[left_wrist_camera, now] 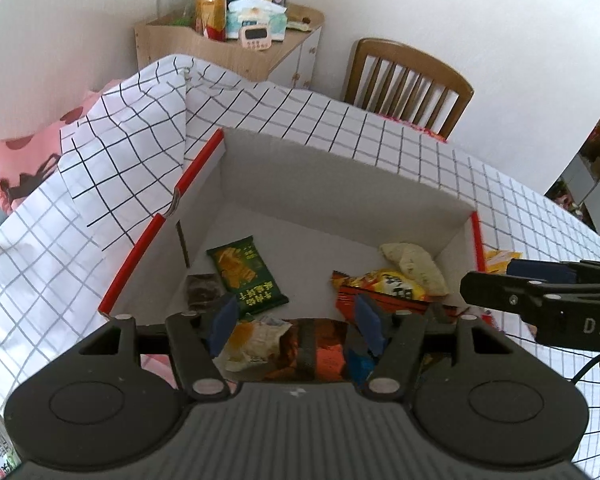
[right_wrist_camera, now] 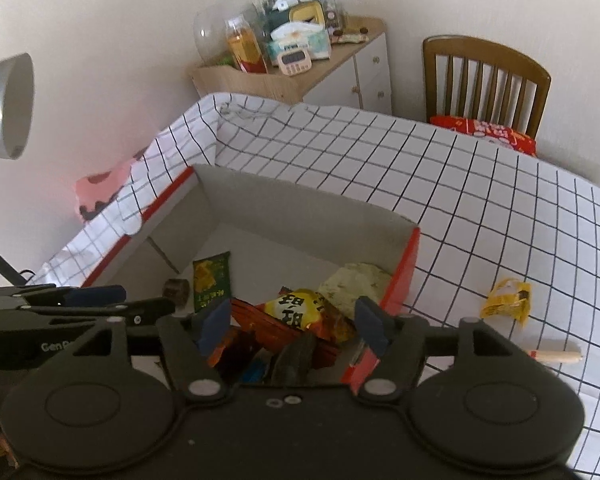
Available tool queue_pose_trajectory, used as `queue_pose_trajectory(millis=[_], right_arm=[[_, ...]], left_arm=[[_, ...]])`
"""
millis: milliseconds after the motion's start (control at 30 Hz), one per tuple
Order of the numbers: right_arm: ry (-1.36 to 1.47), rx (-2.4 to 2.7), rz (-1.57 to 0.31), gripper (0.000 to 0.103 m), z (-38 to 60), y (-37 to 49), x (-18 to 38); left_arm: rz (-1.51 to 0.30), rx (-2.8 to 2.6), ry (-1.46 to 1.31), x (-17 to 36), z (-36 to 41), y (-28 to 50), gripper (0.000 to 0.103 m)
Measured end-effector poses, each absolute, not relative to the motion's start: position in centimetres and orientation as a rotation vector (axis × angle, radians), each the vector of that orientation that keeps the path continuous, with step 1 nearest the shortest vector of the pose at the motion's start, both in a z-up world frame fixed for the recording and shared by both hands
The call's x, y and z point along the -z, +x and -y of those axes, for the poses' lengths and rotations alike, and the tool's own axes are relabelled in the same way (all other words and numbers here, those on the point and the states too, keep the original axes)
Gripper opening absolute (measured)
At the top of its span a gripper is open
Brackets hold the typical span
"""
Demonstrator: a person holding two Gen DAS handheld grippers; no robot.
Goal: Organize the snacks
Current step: 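Move both tools back from the box to the remaining snacks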
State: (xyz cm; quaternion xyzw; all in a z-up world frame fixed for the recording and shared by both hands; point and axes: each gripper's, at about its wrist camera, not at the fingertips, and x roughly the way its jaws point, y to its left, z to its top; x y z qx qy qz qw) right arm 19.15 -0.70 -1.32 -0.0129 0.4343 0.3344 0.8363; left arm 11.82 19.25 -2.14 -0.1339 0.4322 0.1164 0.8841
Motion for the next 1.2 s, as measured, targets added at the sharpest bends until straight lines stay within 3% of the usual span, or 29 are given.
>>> queue_pose_trajectory(millis=[67, 467, 733, 1200], right_arm=[[-0.013, -0.71, -0.907, 0.079, 1.5, 18.8, 0.8], [0.093, -0.687, -0.843, 0.101, 8.2, 17.1, -0.6], [0.085, -0.611, -0.833, 0.103, 14.8, 16.5, 0.5], [-0.116, -0.551, -0.863, 0.1, 22.9, 18.1, 4.1]], left_arm=[[-0.88, -0.236, -0.281, 1.7, -18.8, 11.4, 0.069], [-0.778, -0.217, -0.232, -0.7, -13.5, 10.0, 0.079], [-0.782, -0.121, -0.222, -0.9, -8.7, 11.0, 0.079], [-0.966, 0.007, -0.18, 3.5, 2.7, 15.2, 0.079]])
